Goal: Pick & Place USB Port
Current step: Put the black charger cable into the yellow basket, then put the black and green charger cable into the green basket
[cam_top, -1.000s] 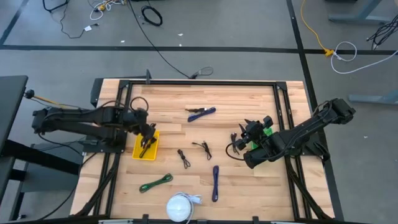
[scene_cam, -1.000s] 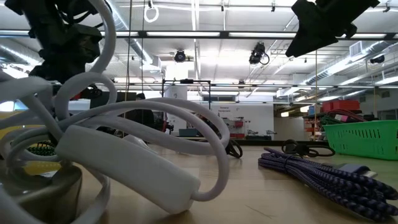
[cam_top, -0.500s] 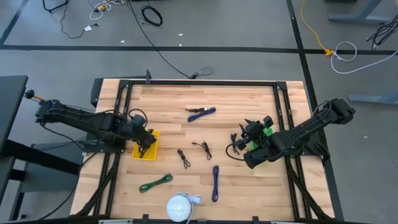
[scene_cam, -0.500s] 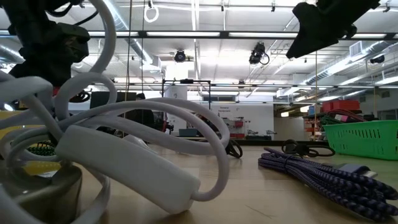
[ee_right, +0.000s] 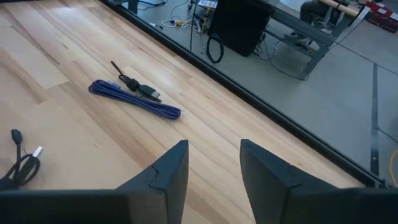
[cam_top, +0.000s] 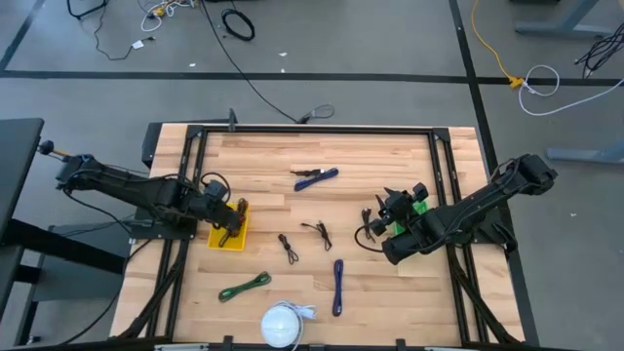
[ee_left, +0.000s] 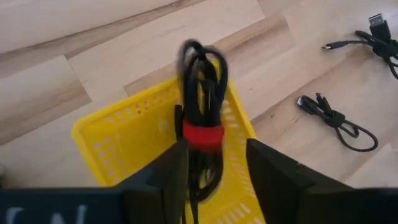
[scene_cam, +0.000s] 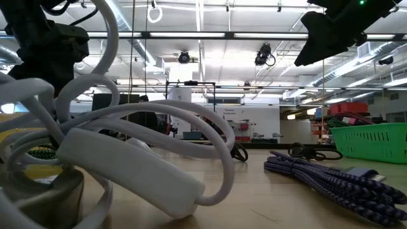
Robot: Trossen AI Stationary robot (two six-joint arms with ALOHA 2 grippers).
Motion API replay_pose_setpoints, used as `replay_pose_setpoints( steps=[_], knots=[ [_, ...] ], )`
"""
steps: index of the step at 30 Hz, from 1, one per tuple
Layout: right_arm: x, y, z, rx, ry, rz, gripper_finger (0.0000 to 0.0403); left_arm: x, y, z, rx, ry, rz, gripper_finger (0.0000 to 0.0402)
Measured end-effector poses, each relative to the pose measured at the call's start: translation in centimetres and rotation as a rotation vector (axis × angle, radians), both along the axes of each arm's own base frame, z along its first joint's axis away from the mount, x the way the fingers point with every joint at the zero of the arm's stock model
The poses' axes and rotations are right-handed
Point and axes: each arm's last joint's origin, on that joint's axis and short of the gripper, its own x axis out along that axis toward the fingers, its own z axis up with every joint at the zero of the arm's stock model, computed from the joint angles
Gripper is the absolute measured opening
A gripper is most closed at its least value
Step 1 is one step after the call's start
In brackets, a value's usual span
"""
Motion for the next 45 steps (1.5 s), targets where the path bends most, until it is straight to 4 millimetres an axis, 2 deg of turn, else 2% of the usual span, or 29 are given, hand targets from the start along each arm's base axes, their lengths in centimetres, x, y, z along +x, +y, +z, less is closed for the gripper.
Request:
replay_pose_setpoints(
  steps=[6, 9, 12, 14, 18, 29, 36, 41, 45],
  knots=[
    [0.0, 0.0, 0.0, -0.007, -0.003, -0.001, 0.0146, 0.2, 0.0, 0.1, 0.058, -0.011, -0.055, 0.0187],
    [0.0, 0.0, 0.1, -0.015, -0.008, -0.002, 0.0146, 0.9, -0.2, 0.5, 0.079, -0.066, -0.186, 0.0183],
    [0.0, 0.0, 0.1, -0.015, -0.008, -0.002, 0.0146, 1.7, -0.9, 1.1, 0.005, -0.161, -0.364, 0.0176],
    [0.0, 0.0, 0.1, -0.016, -0.008, -0.002, 0.0146, 2.1, -1.6, 1.5, -0.045, -0.224, -0.486, 0.0171],
    [0.0, 0.0, 0.1, -0.013, -0.015, -0.005, 0.0146, 2.2, -3.3, 1.7, -0.092, -0.264, -0.615, 0.0164],
    [0.4, 0.2, 0.5, 0.013, -0.061, -0.006, 0.0146, 2.9, -8.8, -1.2, -0.127, -0.099, -0.681, 0.0149],
    [0.5, 0.2, 0.5, 0.017, -0.067, -0.005, 0.0146, 4.1, -12.3, -1.8, -0.145, 0.005, -0.706, 0.0144],
    [0.5, 0.2, 0.5, 0.026, -0.066, -0.004, 0.0146, 5.2, -14.1, -3.1, -0.119, 0.112, -0.702, 0.0144],
    [0.5, 0.3, 0.5, 0.033, -0.065, -0.003, 0.0146, 5.7, -14.6, -4.7, -0.138, 0.258, -0.714, 0.0144]
  ],
)
